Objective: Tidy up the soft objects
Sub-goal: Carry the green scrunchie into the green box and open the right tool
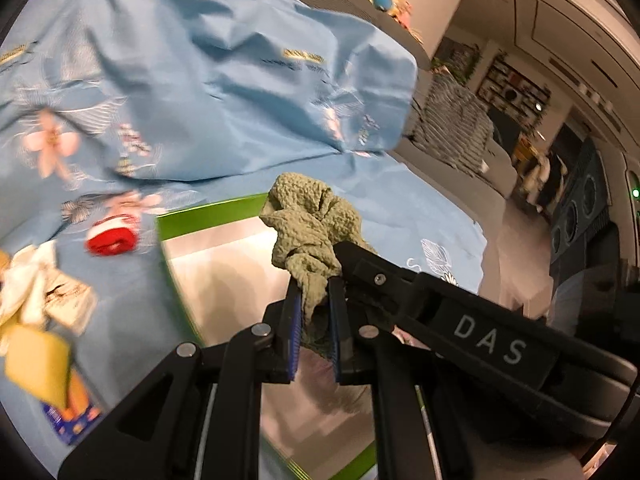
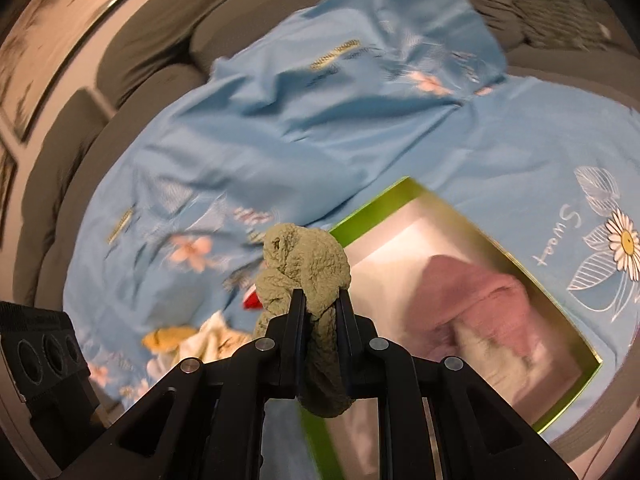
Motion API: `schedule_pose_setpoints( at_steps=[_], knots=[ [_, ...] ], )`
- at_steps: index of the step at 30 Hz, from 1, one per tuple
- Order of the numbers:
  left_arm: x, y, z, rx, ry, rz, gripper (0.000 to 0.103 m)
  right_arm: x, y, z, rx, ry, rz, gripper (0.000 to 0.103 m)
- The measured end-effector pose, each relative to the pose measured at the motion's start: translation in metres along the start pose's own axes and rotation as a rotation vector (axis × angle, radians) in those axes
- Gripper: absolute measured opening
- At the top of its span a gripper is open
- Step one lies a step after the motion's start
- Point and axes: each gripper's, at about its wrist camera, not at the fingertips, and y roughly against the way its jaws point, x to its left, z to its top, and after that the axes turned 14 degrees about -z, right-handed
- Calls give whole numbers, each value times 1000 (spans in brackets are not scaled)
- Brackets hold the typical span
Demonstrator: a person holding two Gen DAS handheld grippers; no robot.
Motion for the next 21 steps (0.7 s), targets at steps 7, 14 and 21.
schedule_pose_setpoints(
  at_steps=[7, 14, 21],
  knots=[
    [2, -51, 5, 97, 18, -58, 8, -34, -26, 14, 45, -73, -116, 17],
    [8, -81, -2, 192, 50, -30, 8, -55, -50, 16, 131, -81, -239, 18],
    [20, -88, -12, 234, 115, -7, 10, -64, -71, 12, 227, -81, -288, 18]
  ],
)
